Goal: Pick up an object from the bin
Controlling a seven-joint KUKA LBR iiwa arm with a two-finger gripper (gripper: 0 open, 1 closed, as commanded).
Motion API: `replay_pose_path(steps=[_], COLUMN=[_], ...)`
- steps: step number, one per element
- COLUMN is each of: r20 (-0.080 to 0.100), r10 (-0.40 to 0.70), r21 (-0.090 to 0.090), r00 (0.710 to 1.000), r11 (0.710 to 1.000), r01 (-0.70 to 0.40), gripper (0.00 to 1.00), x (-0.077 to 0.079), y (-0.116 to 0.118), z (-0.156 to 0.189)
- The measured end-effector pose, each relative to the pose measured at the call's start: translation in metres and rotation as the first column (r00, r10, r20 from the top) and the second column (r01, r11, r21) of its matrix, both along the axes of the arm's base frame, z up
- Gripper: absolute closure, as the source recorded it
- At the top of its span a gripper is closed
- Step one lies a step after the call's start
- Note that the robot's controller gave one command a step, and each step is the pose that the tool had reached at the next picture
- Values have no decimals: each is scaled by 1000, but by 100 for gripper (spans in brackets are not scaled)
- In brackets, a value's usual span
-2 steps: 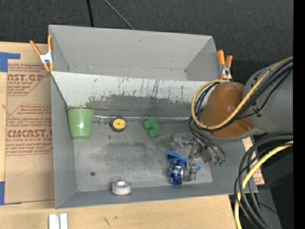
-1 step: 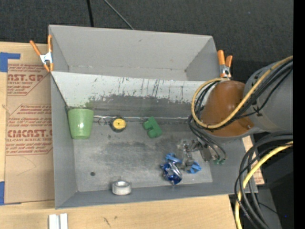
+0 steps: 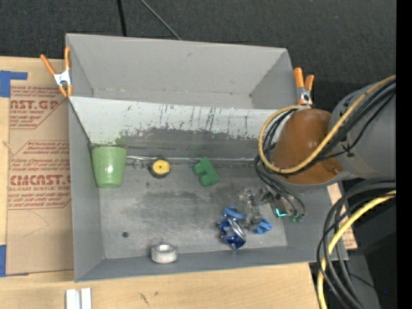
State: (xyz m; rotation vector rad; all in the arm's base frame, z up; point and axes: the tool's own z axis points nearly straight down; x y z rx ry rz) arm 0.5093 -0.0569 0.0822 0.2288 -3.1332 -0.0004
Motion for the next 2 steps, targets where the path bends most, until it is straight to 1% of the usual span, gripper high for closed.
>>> replay_pose_path(steps=[1,2], r20=[0,10], r10=[0,-6], r21=[0,-2], r00=[1000,1000], r11=[1000,1000], r01=[0,6], gripper=[100,100], x=[0,6], y=[0,-11], z=[0,118])
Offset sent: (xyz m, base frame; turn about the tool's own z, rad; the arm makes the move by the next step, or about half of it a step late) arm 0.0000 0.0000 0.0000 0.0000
